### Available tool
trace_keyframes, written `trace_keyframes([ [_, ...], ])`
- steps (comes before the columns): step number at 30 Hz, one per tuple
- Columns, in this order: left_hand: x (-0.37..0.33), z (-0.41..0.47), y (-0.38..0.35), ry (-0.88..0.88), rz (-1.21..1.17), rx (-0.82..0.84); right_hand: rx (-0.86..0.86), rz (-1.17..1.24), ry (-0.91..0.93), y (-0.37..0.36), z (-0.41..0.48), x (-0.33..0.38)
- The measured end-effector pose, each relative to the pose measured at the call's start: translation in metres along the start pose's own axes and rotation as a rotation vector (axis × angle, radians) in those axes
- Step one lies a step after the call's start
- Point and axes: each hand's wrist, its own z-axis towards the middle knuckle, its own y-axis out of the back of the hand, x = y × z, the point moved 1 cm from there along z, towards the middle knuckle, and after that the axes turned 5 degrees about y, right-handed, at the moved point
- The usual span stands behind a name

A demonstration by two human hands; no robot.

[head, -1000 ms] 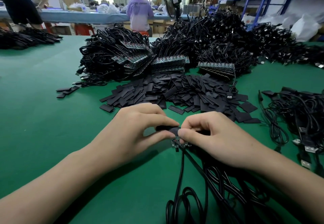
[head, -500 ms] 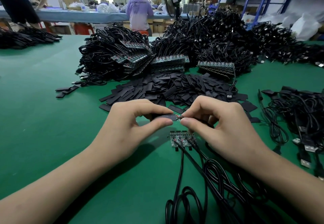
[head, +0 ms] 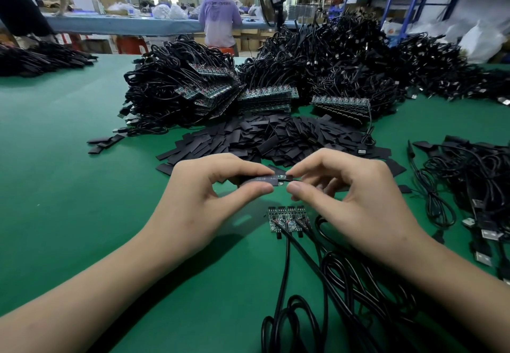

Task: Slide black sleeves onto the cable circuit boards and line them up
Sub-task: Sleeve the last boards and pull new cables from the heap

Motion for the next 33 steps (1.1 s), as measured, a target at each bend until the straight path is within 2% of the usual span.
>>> trace_keyframes([
  [13,-0.007,-0.001,-0.002,-0.062,0.049,0.003,-0.03,-0.037,0.043,-0.004,-0.003,0.007],
  [19,-0.008,0.001,0.0,-0.055,0.047,-0.052,-0.065,-0.041,0.028,-0.002,-0.001,0.009],
  [27,-0.009,0.0,-0.001,-0.047,0.064,-0.033,-0.069,-0.065,0.035,-0.004,-0.002,0.011],
  [30,-0.009,0.001,-0.001,-0.042,0.074,-0.097,-0.075,-0.032,0.005,-0.004,-0.002,0.012],
  [33,-0.008,0.001,0.0,0.035,-0.006,-0.195,-0.067,0.013,-0.03,-0.005,-0.002,0.014],
])
